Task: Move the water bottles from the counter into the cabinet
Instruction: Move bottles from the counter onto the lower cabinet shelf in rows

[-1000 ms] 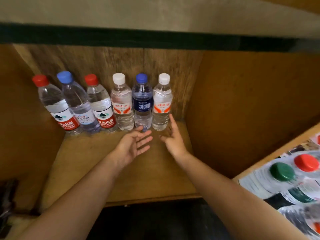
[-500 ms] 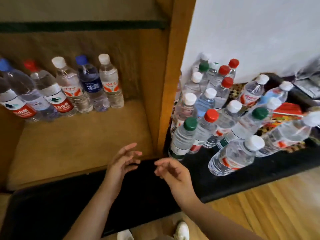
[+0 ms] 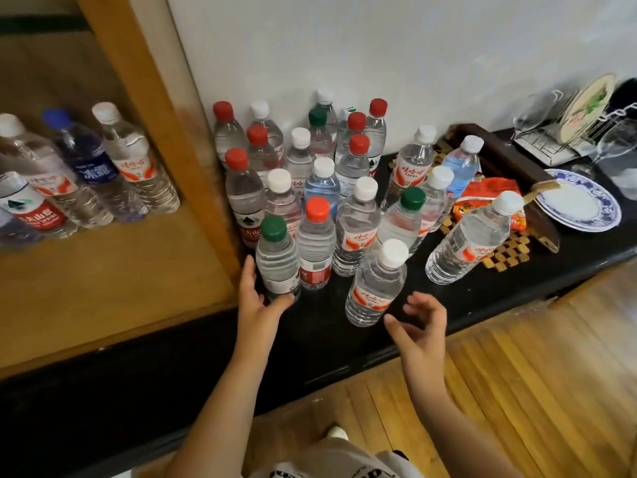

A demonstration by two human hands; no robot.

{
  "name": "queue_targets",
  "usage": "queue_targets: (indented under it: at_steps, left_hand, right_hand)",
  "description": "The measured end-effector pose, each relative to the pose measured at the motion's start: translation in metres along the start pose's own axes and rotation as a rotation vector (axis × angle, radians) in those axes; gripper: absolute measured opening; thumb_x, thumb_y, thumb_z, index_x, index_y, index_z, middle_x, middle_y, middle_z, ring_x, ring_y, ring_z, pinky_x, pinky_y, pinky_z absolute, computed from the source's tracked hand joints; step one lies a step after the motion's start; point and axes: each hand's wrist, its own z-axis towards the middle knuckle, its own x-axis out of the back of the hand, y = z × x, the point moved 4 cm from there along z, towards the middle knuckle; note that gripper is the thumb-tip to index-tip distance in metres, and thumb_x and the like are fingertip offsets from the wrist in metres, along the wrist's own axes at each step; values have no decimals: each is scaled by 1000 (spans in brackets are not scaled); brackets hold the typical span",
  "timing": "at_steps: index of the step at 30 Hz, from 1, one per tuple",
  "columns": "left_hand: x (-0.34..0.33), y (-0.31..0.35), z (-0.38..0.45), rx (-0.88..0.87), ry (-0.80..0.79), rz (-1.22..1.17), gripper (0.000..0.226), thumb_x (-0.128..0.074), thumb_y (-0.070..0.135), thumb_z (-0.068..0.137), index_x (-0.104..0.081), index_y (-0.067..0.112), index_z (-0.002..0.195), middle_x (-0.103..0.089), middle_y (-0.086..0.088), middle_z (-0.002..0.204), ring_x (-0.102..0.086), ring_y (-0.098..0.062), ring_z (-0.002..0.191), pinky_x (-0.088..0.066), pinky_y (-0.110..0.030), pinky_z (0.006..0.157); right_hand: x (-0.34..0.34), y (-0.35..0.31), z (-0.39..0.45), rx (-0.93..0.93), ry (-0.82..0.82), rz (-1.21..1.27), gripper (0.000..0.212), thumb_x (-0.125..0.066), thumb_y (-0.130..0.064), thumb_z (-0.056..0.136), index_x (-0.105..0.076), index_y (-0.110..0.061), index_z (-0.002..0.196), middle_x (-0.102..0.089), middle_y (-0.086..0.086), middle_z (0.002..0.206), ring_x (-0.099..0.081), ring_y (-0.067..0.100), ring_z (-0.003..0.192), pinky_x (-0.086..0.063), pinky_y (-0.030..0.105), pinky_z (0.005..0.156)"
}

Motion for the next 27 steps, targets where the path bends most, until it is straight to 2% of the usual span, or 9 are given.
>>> queue_targets:
  at_steps: [4, 7, 10, 13, 15, 18, 21, 24, 27]
  left_hand:
    - [-10, 28, 10, -163, 3, -194, 53, -54, 11, 89, -38, 21, 138, -51, 6, 133, -52, 5, 116, -44, -12, 92]
    - [-15, 40, 17, -230, -10, -118, 47, -58, 22, 86, -43, 28, 130, -54, 9, 129, -51, 3, 116, -42, -15, 95]
    - [-20, 42, 24, -234, 25, 39, 45, -65, 25, 83, -45, 30, 122, -55, 4, 127, -51, -7, 116, -40, -26, 100]
    - [-21, 44, 29, -272, 63, 137, 40, -67, 21, 82, -43, 24, 114, -54, -7, 123, -53, -15, 112, -40, -36, 103]
    - [-21, 49, 27, -341, 36, 148, 34, -68, 27, 80, -47, 27, 106, -58, 0, 115, -55, -9, 107, -43, -28, 99]
    - [-19, 53, 20, -402, -1, 139, 19, -61, 29, 83, -49, 39, 93, -62, 21, 93, -56, 13, 91, -40, -6, 81]
    - [-11, 45, 15, -354, -52, 152, 23, -60, 20, 88, -46, 37, 94, -56, 14, 96, -54, 14, 87, -40, -11, 80]
    - [0, 37, 7, -318, -119, 148, 24, -57, 14, 89, -46, 34, 97, -56, 9, 95, -54, 15, 84, -41, -5, 80]
    - [19, 37, -2, -260, -134, 56, 22, -56, 15, 86, -49, 30, 101, -57, 7, 97, -56, 13, 86, -42, -5, 81]
  right_hand:
    - [-4, -3, 28, 23, -213, -106, 81, -76, -16, 72, -28, -33, 134, -38, -8, 137, -39, 3, 124, -33, 25, 101]
    - [-11, -5, 43, 57, -347, -95, 92, -80, -16, 68, -23, -33, 139, -35, -14, 142, -36, -2, 128, -31, 19, 103]
    - [-19, -7, 52, 100, -426, -63, 88, -81, -11, 67, -29, -43, 131, -42, -32, 131, -41, -7, 124, -37, 11, 99]
    - [-24, -5, 57, 76, -453, -64, 84, -81, -8, 66, -34, -45, 123, -52, -27, 120, -50, -2, 116, -42, 22, 98]
    - [-25, -4, 59, 46, -434, -97, 82, -83, -14, 64, -34, -47, 120, -55, -22, 115, -53, -2, 110, -43, 26, 95]
    - [-22, -4, 59, 27, -397, -158, 78, -85, -23, 61, -38, -42, 121, -58, -24, 109, -55, -8, 102, -44, 21, 88]
    - [-19, -5, 56, 11, -382, -177, 80, -85, -25, 60, -37, -42, 121, -57, -26, 107, -55, -9, 99, -44, 19, 86]
    - [-22, -8, 49, 12, -375, -199, 76, -85, -27, 58, -39, -43, 117, -57, -24, 108, -55, -5, 102, -45, 26, 90]
    - [-31, -11, 36, 21, -398, -212, 71, -84, -40, 51, -43, -49, 108, -59, -24, 107, -56, -6, 101, -47, 22, 87]
